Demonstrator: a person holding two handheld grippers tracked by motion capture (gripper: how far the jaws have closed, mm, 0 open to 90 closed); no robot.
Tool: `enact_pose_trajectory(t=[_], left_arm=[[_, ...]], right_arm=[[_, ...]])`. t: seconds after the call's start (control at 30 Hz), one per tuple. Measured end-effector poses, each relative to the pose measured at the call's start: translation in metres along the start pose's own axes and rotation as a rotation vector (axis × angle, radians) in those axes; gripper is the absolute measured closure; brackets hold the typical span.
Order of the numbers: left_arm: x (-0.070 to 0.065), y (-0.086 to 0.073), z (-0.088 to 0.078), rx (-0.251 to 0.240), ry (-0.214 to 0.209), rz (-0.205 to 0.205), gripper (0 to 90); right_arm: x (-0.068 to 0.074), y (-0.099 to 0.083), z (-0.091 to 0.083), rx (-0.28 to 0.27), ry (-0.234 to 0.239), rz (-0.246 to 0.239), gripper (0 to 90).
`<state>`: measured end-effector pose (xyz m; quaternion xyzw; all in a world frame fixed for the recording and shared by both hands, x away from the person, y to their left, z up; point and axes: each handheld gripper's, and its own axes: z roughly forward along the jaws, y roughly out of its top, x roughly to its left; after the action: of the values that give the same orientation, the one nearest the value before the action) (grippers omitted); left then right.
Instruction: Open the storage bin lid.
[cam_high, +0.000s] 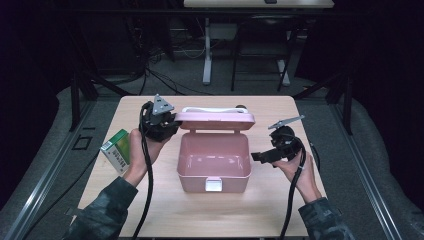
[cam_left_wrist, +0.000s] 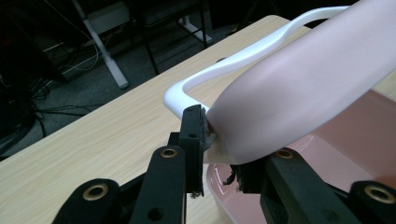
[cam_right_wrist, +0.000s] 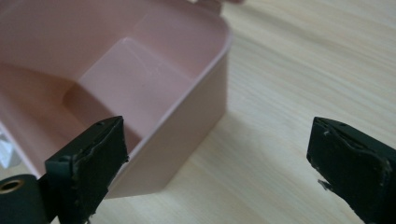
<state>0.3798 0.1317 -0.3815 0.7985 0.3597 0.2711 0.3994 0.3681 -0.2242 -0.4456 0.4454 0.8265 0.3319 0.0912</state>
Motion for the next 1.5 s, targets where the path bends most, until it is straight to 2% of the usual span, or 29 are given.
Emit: enact_pose_trajectory(t=[0.13,0.27,0.47,0.67,0.8,1.0,1.5], left_arm=[[0.000,0.001,0.000,0.000,-0.001,-0.005,76.7],[0.002,0.003,0.001,0.007,-0.001,-0.002,77.0],[0.004,0.006,0.002,0.012,-0.003,-0.002,77.5],[0.006,0.010,0.005,0.010,0.002,0.000,78.1],[0.009,0.013,0.008,0.013,-0.004,-0.010,78.7],[0.014,0.017,0.011,0.023,0.001,-0.002,79.8],[0.021,0.026,0.022,0.042,0.002,0.006,80.3]], right_arm=[[0.016,-0.006,0.008,0.025,0.012,-0.035,6.3],[0.028,-0.010,0.014,0.019,0.013,-0.049,15.4],[0.037,-0.017,0.024,0.021,0.005,-0.059,33.0],[0.040,-0.020,0.035,0.052,-0.005,-0.068,49.3],[0.042,-0.021,0.037,0.051,-0.015,-0.074,50.2],[0.043,-0.024,0.037,0.032,-0.026,-0.060,52.4],[0.046,-0.024,0.038,0.035,-0.040,-0.064,50.8]])
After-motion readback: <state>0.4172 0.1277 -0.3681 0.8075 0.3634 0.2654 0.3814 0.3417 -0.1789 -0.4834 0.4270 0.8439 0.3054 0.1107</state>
